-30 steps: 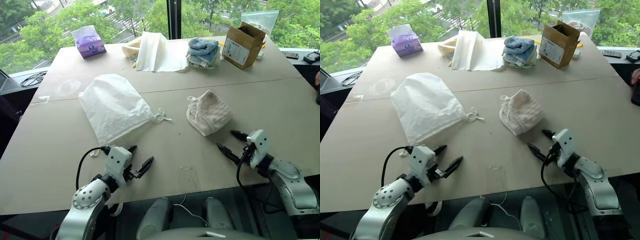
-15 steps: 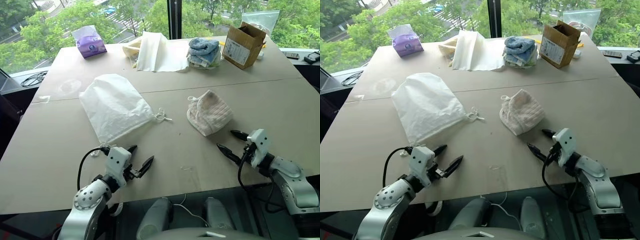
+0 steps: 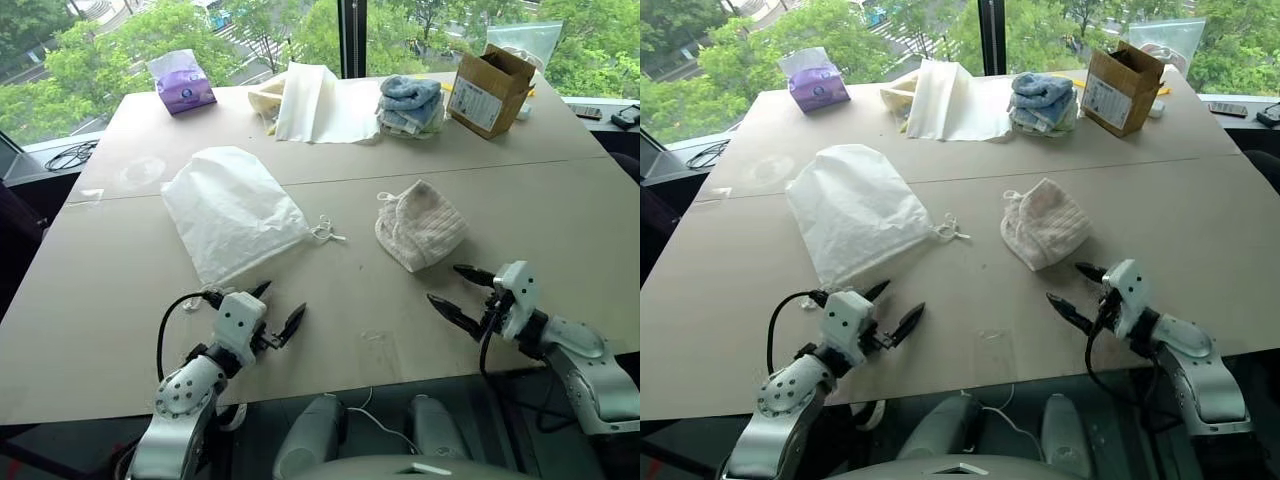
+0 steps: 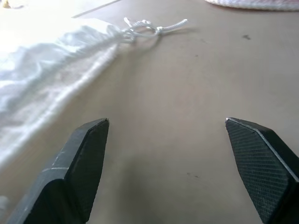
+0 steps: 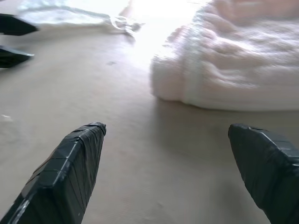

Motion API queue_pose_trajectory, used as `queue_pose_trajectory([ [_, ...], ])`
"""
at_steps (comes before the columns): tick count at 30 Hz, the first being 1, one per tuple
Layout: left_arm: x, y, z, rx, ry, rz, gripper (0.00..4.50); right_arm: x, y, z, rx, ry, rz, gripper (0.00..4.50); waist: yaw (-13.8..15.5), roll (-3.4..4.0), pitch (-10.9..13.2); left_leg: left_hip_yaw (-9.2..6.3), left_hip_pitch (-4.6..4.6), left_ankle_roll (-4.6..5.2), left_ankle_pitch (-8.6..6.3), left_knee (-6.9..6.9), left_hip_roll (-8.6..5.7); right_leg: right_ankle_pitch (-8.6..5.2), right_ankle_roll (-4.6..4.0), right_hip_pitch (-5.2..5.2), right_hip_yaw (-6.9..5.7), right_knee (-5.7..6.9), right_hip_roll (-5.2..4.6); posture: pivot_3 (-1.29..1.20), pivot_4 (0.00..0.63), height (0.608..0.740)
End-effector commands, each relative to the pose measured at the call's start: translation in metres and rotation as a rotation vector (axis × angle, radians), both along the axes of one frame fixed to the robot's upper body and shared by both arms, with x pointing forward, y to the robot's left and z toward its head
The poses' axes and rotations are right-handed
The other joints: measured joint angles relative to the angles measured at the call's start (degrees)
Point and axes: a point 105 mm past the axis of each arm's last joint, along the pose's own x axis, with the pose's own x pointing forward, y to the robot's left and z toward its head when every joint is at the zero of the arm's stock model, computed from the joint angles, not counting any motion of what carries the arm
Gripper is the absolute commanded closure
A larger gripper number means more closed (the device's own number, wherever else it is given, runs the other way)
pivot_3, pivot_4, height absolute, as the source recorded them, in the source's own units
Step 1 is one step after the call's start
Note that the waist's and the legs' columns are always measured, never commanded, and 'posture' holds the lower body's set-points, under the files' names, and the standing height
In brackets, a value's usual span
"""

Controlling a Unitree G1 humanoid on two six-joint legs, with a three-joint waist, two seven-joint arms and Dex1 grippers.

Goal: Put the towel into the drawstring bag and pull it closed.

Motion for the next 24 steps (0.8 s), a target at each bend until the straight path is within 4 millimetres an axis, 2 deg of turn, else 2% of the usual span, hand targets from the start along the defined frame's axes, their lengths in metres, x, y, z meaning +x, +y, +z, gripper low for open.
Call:
queue_pose_trajectory([
  [1,0.012,0.014,0.025,0.171,-0.19,0.083,0.37,-0.012,0.021,0.019,0.056,-0.009,0.106,0.0,0.1,-0.01,0.0,0.01,-0.02,0.0,0.0,0.0,-0.01,0.0,0.0,0.0,0.0,-0.03,-0.01,0.0,0.15,0.74],
  [5,0.023,0.021,0.036,0.312,-0.28,0.142,0.37,-0.016,0.036,0.028,0.075,-0.01,0.161,0.0,0.1,-0.03,0.0,-0.03,-0.06,-0.01,0.0,0.0,-0.02,0.0,0.01,-0.01,-0.06,-0.1,0.0,0.0,0.15,0.74],
  [10,0.033,0.033,0.03,0.417,-0.264,0.229,0.37,-0.018,0.05,0.037,0.085,-0.037,0.195,0.0,0.1,-0.03,0.0,-0.08,-0.08,-0.11,0.05,-0.06,-0.03,0.01,0.01,-0.02,-0.13,-0.13,0.0,0.0,0.15,0.74],
  [14,0.04,0.038,0.027,0.447,-0.247,0.289,0.37,-0.017,0.052,0.038,0.086,-0.04,0.192,0.0,0.2,-0.06,0.0,-0.11,-0.1,-0.15,0.08,-0.06,-0.03,0.01,0.01,-0.02,-0.19,-0.15,-0.01,0.0,0.15,0.74],
  [22,0.044,0.044,0.034,0.465,-0.275,0.328,0.37,-0.016,0.051,0.038,0.084,-0.046,0.184,0.0,0.1,-0.07,0.0,-0.13,-0.11,-0.18,0.09,-0.06,-0.03,0.01,0.01,-0.03,-0.2,-0.16,-0.02,0.0,0.15,0.74],
  [24,0.045,0.046,0.036,0.469,-0.278,0.33,0.9,-0.016,0.052,0.039,0.087,-0.051,0.185,0.0,0.2,-0.07,0.0,-0.13,-0.12,-0.18,0.09,-0.06,-0.03,0.01,0.01,-0.03,-0.2,-0.16,-0.02,0.0,0.15,0.74],
])
